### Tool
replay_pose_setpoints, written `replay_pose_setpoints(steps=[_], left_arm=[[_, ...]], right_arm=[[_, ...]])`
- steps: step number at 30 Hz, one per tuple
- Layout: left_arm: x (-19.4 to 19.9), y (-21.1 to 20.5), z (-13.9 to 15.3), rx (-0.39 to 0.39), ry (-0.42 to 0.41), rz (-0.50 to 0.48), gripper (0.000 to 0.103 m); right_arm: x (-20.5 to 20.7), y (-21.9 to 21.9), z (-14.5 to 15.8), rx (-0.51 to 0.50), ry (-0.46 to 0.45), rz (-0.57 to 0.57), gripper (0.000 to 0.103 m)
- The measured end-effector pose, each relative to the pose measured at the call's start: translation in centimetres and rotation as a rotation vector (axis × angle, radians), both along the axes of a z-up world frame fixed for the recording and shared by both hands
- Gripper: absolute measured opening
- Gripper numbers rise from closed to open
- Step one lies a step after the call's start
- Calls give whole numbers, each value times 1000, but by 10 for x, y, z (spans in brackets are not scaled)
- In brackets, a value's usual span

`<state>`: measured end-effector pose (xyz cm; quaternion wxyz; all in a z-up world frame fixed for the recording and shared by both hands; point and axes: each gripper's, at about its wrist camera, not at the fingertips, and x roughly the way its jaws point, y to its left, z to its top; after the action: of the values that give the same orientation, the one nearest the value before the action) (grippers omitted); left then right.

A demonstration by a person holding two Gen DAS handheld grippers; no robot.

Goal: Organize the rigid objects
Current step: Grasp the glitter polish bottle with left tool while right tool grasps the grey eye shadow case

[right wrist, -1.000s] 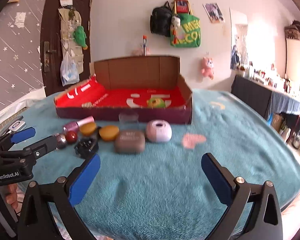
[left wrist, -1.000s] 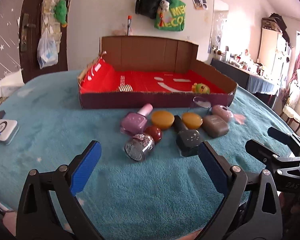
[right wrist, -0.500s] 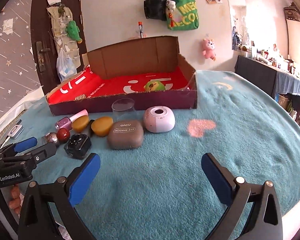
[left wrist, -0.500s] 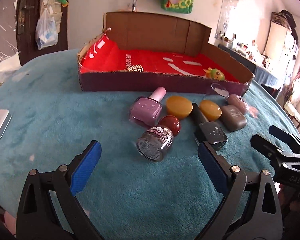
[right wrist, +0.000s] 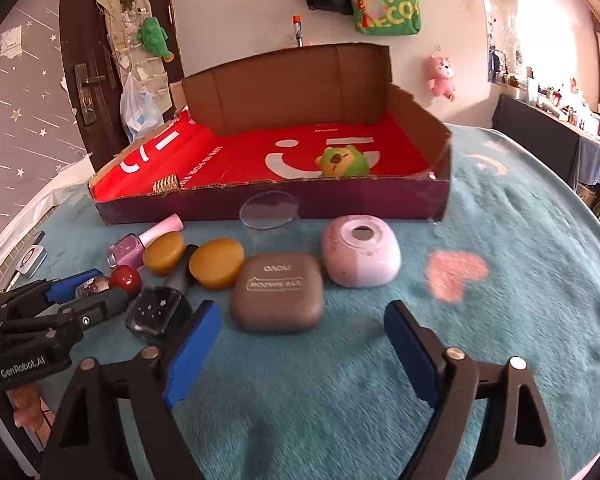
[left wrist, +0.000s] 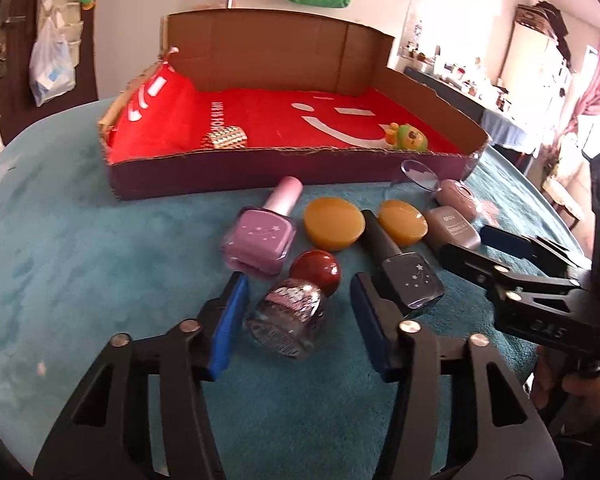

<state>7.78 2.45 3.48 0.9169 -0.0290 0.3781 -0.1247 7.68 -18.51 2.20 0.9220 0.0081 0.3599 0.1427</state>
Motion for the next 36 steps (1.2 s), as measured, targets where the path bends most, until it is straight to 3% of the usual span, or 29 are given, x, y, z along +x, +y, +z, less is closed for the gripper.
replay_pose_setpoints(steps=[5,9,12,36], left_arm=[[5,-4,-1,10,-1,-11,48],[4,-3,-2,22,-9,-9,38],[-1,0,-2,7,-8,-10,29],[-27,-8,12,-33,-61,-33,29]], right_arm=[[9,9,1,-5,22,20,67],[13,19,-1,-40,17,30,53],[12,16,0,-13,15,53,53],[-29,-16,10,32,-42,67,53]])
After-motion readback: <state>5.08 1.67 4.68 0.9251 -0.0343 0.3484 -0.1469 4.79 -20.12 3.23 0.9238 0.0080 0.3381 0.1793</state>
